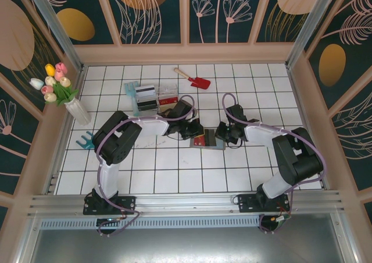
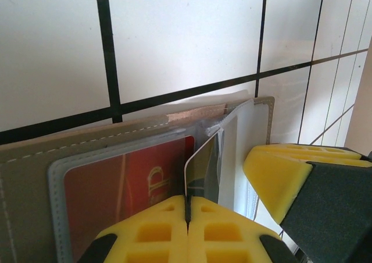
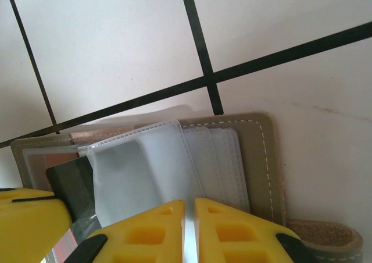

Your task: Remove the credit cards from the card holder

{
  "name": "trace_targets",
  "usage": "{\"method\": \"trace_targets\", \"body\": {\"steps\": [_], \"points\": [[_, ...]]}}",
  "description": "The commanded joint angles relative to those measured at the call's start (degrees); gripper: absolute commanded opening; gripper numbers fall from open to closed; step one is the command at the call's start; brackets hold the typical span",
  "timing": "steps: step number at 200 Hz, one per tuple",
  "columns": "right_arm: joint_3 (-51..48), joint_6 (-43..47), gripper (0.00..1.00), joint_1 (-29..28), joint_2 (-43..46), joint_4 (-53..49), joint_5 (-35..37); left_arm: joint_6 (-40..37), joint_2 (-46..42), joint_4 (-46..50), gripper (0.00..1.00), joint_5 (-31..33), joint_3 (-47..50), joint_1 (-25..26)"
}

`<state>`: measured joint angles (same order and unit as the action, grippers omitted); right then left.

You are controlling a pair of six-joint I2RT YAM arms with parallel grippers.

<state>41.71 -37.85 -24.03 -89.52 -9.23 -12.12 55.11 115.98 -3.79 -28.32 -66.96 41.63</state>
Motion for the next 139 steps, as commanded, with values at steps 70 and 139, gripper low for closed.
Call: {"method": "trace_targets", "body": {"steps": [70, 139], "points": [[-0.20, 2.59, 0.08, -0.83, -0.65, -0.89, -2.39, 0.24, -0.77, -1.37, 0.00, -1.30, 0.71, -0.25], [0.08, 3.04, 0.08, -1.59, -2.88, -0.76, -3.04, 3.64, 0.13, -8.49, 0.24, -6.09, 1.79, -0.29]]}}
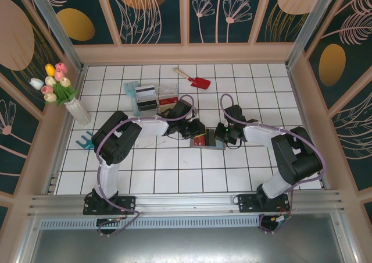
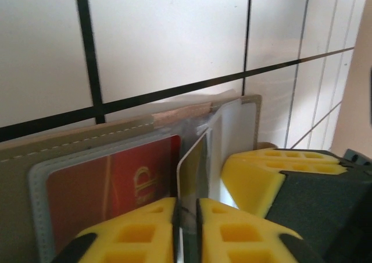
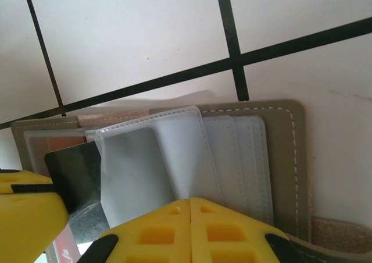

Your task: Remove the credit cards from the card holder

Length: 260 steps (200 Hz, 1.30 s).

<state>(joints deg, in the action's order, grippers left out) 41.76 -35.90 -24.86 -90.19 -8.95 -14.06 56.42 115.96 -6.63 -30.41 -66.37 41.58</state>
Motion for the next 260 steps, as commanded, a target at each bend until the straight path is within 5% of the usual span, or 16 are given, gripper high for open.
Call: {"method": "trace_targets", "body": {"steps": [1, 43, 103, 198, 260], "points": [[0.06, 1.14, 0.08, -0.78, -2.23, -1.01, -1.12, 2.35, 0.19, -5.79, 0.24, -4.06, 1.22, -0.22], [0.07, 1.10, 0.08, -0.98, -2.44, -0.97, -1.23, 1.20, 1.14, -3.70, 0.22, -3.55, -0.24, -0.27], [-0.15, 0.32, 0.09, -0.67, -1.94, -2.63, 2.87, -4.01, -1.09, 3.55, 0.00, -0.23, -0.49, -1.06], [4.36, 1.86, 0.11, -1.02, 2.20, -3.74, 3.98, -21.10, -15.29, 21.17, 0.00, 7.95, 0.90, -5.01], [8.18, 9.55, 0.49, 0.63, 9.87, 5.07, -7.99, -33.26, -21.01, 23.57, 0.00, 15.97, -3.35, -6.13]]}}
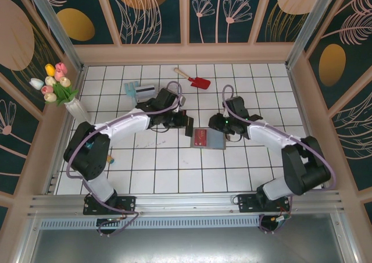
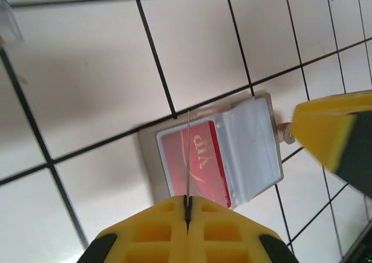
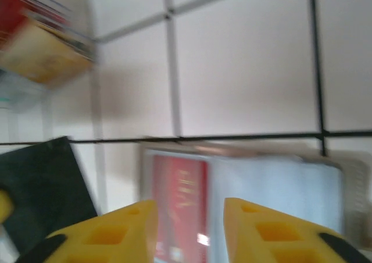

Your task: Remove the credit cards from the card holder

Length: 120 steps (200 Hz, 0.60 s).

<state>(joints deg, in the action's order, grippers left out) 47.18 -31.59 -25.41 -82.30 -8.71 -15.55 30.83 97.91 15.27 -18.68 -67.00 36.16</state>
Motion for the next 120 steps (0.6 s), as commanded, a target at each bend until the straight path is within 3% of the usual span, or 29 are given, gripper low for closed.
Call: {"method": "trace_targets", "body": {"steps": [1, 19, 38, 86, 120], "points": [[2.84, 5.37, 0.50, 1.21, 1.98, 4.97, -6.68, -7.82, -3.01, 1.60, 0.00, 4.25, -2.75, -0.77], [2.82, 7.92, 0.66, 2.17, 2.12, 9.95, -12.24, -10.51, -4.17, -0.48, 0.00, 4.14, -3.22, -1.30], [2.55, 8.76, 0.73, 3.53, 1.27, 15.81, -18.67, -10.36, -5.47, -3.59, 0.00, 1.71, -3.57, -2.60], [3.33, -0.95, 0.75, 7.02, -3.81, 32.32, -35.04, -3.28, -8.23, -11.65, 0.00, -9.85, -3.13, -4.70], [6.19, -4.36, 0.72, 6.98, -6.66, 38.92, -41.14, 2.37, -8.81, -16.53, 0.00, -16.58, -3.22, -5.06]]}}
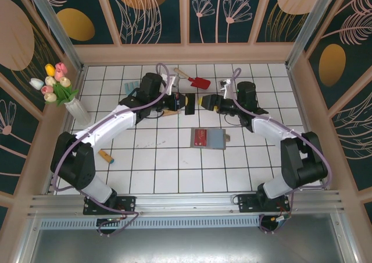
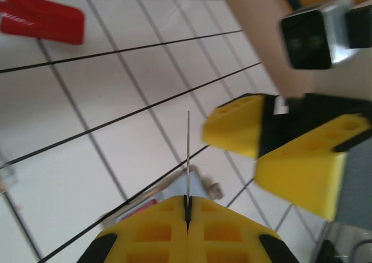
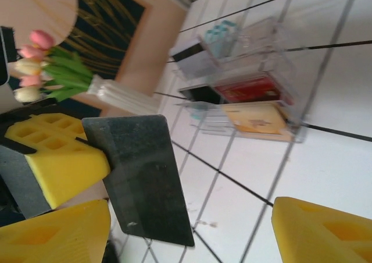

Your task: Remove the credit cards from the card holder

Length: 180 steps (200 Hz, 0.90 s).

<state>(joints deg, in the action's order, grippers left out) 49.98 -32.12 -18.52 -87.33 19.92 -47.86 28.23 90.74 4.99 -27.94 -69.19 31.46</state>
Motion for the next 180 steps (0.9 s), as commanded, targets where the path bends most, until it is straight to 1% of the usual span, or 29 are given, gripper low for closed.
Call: {"method": "trace_targets", "body": {"steps": [1, 25, 43, 71, 94, 108, 123, 129, 139, 149, 162, 171, 180], "points": [[3.52, -4.01, 0.72, 0.17, -1.76, 10.48, -9.01, 5.16, -1.63, -6.42, 0.00, -7.44, -1.04, -0.40], [5.25, -8.11, 0.65, 0.14, -3.76, 15.36, -12.56, 8.14, -1.35, -9.14, 0.00, -10.12, -1.51, -0.35], [4.80, -11.16, 0.52, 0.23, -4.35, 21.15, -13.20, 9.55, -1.09, -10.11, 0.00, -10.48, -2.53, -0.35], [2.77, -17.59, 0.37, 0.58, -4.04, 31.18, -12.46, 12.05, -1.02, -12.97, 0.00, -10.63, -3.49, -0.35], [2.04, -20.44, 0.28, 0.64, -2.93, 33.83, -11.17, 14.11, -1.07, -14.49, 0.00, -11.68, -3.28, -0.44], [1.66, -21.78, 0.20, 0.68, -2.22, 34.61, -10.61, 15.61, -1.18, -15.73, 0.00, -11.87, -2.82, -0.45], [0.98, -23.19, 0.12, 0.62, -1.39, 36.41, -10.25, 19.45, -1.51, -18.66, 0.00, -11.83, -1.74, -0.49], [0.68, -23.62, 0.08, 0.69, -0.91, 37.10, -9.80, 21.41, -1.69, -20.90, 0.02, -12.30, -1.05, -0.49], [0.27, -24.34, 0.06, 0.73, -0.26, 37.48, -8.69, 25.50, -2.09, -26.07, 0.06, -13.28, 0.76, -0.45], [0.11, -25.50, 0.03, 0.75, 0.33, 38.22, -7.70, 28.70, -2.40, -30.02, 0.14, -13.60, 2.32, -0.48], [-0.15, -27.69, 0.02, 0.61, 0.89, 40.41, -6.80, 32.18, -2.62, -34.50, 0.22, -13.96, 4.10, -0.46], [-0.24, -29.18, 0.01, 0.52, 1.22, 41.62, -6.08, 33.95, -2.67, -36.80, 0.31, -14.19, 5.03, -0.42], [-0.32, -30.01, 0.02, 0.24, 1.37, 42.10, -4.61, 34.91, -2.58, -38.18, 0.35, -14.22, 5.65, -0.41]]}}
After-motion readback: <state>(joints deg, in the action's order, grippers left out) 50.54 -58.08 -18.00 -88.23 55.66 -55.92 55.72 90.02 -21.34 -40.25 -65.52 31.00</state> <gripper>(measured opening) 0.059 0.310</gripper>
